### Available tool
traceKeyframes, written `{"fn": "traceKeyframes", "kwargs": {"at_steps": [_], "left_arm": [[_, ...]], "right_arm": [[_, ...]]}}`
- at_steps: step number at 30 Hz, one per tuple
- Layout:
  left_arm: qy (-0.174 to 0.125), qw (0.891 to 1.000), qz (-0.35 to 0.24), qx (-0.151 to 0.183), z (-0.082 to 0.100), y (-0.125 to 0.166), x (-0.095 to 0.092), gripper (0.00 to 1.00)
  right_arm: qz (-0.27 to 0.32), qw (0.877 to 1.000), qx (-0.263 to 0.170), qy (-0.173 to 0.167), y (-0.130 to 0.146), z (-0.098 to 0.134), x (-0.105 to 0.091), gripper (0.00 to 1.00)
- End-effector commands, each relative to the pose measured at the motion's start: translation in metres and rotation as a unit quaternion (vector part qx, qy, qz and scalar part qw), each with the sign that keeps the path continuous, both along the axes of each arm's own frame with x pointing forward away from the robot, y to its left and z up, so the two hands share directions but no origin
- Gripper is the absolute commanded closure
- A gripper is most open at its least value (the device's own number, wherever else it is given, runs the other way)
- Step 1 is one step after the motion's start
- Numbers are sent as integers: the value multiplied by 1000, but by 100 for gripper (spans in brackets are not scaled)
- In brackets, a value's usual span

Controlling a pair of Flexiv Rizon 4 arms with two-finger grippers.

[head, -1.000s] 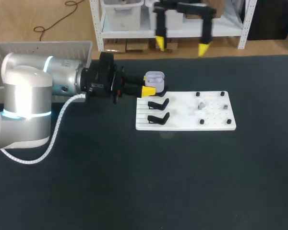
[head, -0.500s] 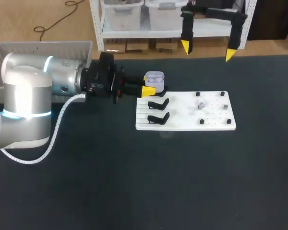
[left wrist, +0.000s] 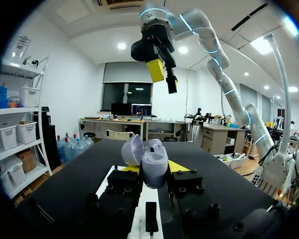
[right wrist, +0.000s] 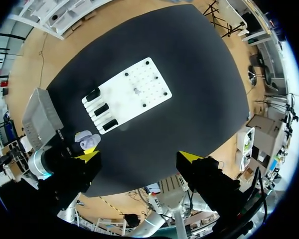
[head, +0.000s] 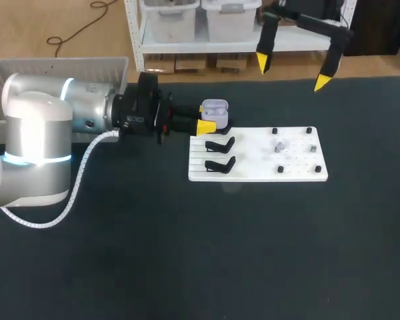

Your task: Pick up each earbud case from the left stands, insert the matching earbuds, close the lid, and place the case in the box.

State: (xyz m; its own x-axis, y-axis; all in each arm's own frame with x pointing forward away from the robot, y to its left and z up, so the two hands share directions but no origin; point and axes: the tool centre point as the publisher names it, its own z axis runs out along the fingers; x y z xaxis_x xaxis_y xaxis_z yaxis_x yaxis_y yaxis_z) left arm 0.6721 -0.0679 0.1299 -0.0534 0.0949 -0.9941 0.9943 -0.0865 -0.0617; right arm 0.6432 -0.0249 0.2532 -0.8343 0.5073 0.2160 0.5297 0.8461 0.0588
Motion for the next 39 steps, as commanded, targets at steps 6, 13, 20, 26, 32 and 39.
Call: {"fn": "traceKeyframes", "kwargs": {"at_steps": [6,13,20,26,32,39], "left_arm": [[0,1000,0,-1,-1,0,0,100],[0,1000,0,-1,-1,0,0,100],[0,1000,0,-1,-1,0,0,100],[0,1000,0,-1,-1,0,0,100],[0,1000,0,-1,-1,0,0,100],[0,1000,0,-1,-1,0,0,100]], "right_arm": [[-24,994,85,-56,-3,-2,-6,0],[-24,994,85,-56,-3,-2,-6,0],[-24,994,85,-56,-3,-2,-6,0],[-24,994,85,-56,-3,-2,-6,0],[-24,994,85,-56,-3,-2,-6,0],[-18,995,36,-96,-9,-3,8,0]]}}
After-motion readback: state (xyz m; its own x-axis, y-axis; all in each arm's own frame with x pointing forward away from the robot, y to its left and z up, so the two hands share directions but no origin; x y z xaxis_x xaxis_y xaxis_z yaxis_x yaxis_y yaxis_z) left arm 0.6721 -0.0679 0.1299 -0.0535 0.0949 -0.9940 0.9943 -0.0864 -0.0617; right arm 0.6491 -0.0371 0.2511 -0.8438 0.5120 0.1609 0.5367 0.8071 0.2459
